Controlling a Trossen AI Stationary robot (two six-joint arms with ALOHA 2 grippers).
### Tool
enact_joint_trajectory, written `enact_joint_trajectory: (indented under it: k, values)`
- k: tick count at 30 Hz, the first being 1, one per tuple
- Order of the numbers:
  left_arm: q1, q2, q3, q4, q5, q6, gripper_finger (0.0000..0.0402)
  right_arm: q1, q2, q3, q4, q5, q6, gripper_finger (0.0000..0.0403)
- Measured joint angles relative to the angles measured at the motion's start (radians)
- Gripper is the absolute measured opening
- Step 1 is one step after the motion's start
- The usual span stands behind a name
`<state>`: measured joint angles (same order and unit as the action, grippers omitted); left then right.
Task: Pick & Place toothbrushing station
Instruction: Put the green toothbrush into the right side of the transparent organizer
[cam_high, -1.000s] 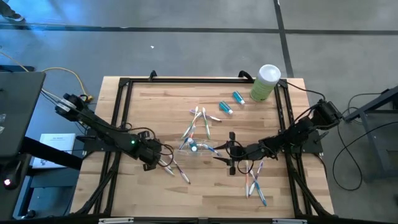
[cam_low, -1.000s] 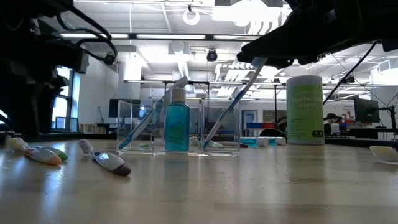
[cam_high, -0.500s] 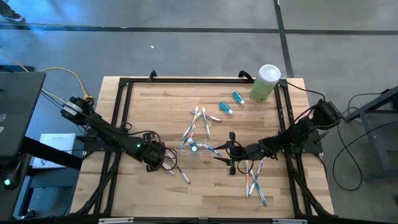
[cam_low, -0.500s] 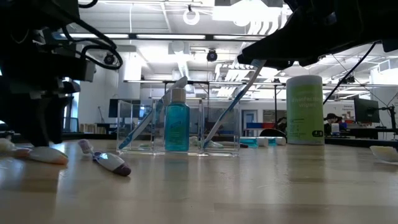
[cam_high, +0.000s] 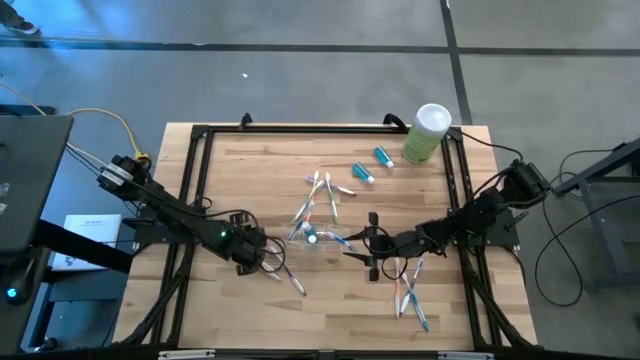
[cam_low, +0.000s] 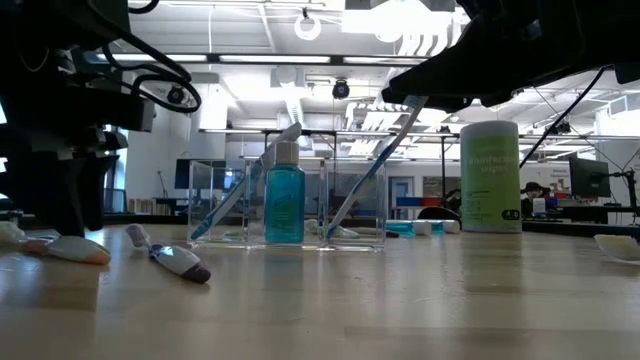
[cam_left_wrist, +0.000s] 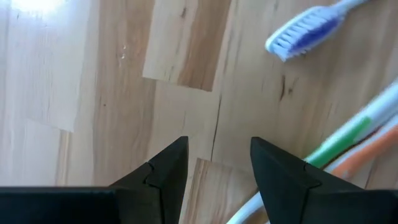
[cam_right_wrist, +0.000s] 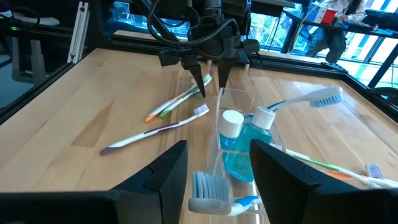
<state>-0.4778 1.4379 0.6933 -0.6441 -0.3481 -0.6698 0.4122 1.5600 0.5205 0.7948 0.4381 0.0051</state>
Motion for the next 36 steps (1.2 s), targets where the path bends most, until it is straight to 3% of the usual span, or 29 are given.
enact_joint_trajectory:
  k: [36]
  values:
    - [-0.038, -0.030, 0.040, 0.000, 0.043, -0.006, 0.0165, -0.002, 0.000, 0.000, -0.009, 0.000, -0.002, 0.0166]
